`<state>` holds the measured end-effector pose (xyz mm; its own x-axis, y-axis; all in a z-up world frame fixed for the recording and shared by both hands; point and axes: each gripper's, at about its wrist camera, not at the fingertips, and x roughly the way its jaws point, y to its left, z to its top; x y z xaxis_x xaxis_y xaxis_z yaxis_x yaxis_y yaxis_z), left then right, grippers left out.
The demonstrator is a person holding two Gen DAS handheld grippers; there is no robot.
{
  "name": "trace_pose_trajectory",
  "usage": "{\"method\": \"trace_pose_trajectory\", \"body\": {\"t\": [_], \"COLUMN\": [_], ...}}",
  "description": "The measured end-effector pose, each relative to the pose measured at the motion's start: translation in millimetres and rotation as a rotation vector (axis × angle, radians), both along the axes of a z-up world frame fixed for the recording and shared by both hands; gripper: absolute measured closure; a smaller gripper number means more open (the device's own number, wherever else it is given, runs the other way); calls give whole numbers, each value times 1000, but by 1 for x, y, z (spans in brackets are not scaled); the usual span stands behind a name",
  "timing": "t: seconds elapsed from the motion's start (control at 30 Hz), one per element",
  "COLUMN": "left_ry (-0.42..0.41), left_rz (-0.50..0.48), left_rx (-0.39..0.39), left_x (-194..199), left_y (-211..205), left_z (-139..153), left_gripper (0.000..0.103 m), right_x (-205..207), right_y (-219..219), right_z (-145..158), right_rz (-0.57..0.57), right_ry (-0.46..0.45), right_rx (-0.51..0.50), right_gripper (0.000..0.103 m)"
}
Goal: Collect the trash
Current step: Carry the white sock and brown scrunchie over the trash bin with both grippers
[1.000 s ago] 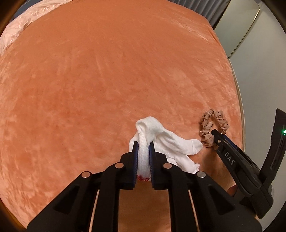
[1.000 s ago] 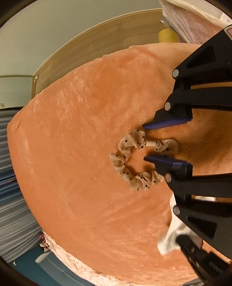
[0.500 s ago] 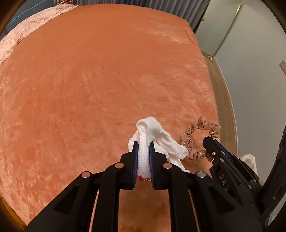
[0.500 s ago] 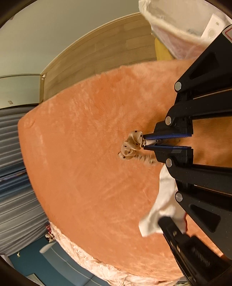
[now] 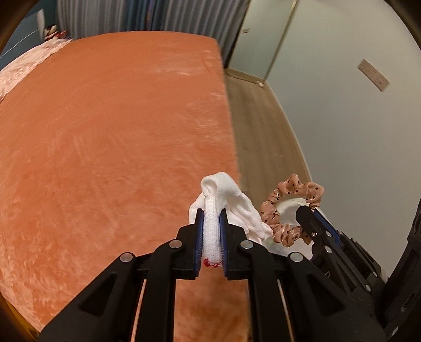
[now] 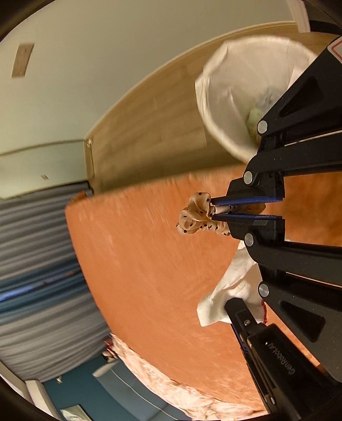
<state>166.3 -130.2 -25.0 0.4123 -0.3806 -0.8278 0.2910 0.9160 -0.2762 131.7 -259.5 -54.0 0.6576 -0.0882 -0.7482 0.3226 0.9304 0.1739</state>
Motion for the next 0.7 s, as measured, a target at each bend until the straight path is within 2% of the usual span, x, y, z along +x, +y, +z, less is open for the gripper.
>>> {"method": "trace_pose_trajectory", "body": {"t": [0.13,0.33,0.7], "left_ry": [-1,-7,-8], "left_rz": [-60,-140,-238], "left_rx": [-26,-16,8], "left_x": [-20,-49,-79], "left_y": [-34,-79,-135], "left_z": [12,18,13], "left_gripper": [92,92,91], "right_x": [-32,-72,-113], "right_y": [-31,-75,-115], "right_z": [16,31,30], "right_rz": [-60,-151,-226], "right_ry": [-19,-41,-52], "right_rx": [-23,-37,-28], "right_gripper": [96,96,96]}}
